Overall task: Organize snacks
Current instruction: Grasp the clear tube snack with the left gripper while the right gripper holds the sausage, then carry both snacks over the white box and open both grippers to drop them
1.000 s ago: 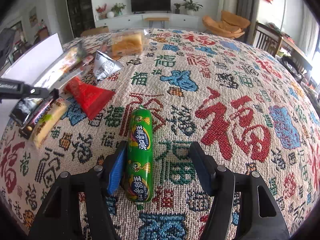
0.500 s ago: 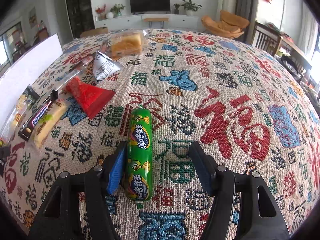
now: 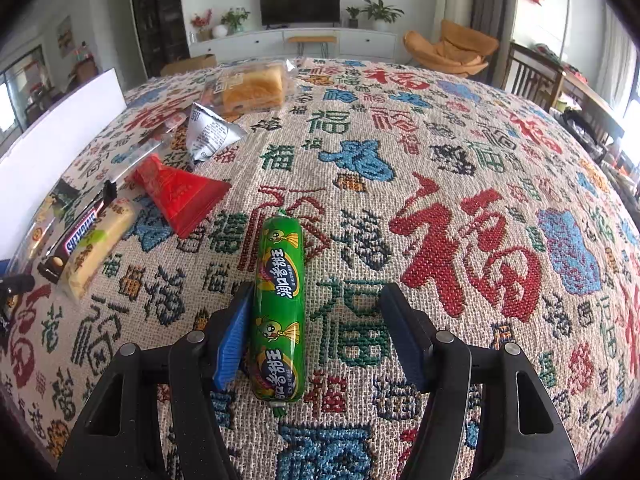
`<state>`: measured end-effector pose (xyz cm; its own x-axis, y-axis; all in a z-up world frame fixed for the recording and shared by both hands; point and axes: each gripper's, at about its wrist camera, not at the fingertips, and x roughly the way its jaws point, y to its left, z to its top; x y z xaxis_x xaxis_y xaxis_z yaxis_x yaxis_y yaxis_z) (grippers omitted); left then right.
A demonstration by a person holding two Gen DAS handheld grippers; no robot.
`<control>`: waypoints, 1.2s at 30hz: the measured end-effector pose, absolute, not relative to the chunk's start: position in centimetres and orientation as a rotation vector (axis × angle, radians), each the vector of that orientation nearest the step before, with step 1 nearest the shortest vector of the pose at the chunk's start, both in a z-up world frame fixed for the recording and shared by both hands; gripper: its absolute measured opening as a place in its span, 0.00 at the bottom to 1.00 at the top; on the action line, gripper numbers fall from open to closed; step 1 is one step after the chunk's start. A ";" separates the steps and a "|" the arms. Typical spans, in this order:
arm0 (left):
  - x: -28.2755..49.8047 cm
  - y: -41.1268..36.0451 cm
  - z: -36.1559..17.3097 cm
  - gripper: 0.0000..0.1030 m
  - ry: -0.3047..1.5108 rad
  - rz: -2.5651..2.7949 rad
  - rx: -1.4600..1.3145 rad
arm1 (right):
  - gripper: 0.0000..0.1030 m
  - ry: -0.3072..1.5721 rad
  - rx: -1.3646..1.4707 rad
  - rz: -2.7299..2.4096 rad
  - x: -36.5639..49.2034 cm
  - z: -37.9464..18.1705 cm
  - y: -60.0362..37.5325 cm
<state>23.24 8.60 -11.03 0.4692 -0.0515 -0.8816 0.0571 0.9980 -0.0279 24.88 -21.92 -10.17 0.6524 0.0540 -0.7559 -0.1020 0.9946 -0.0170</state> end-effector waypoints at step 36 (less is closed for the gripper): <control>15.1 17.4 4.2 0.12 0.728 -0.172 -0.439 | 0.23 1.209 0.489 0.649 25.9 0.1 -14.8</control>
<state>15.08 17.35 4.21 0.7375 -0.3017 -0.6042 0.0016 0.8955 -0.4452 25.91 -14.81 0.06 0.2136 0.6896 -0.6920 -0.1955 0.7242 0.6613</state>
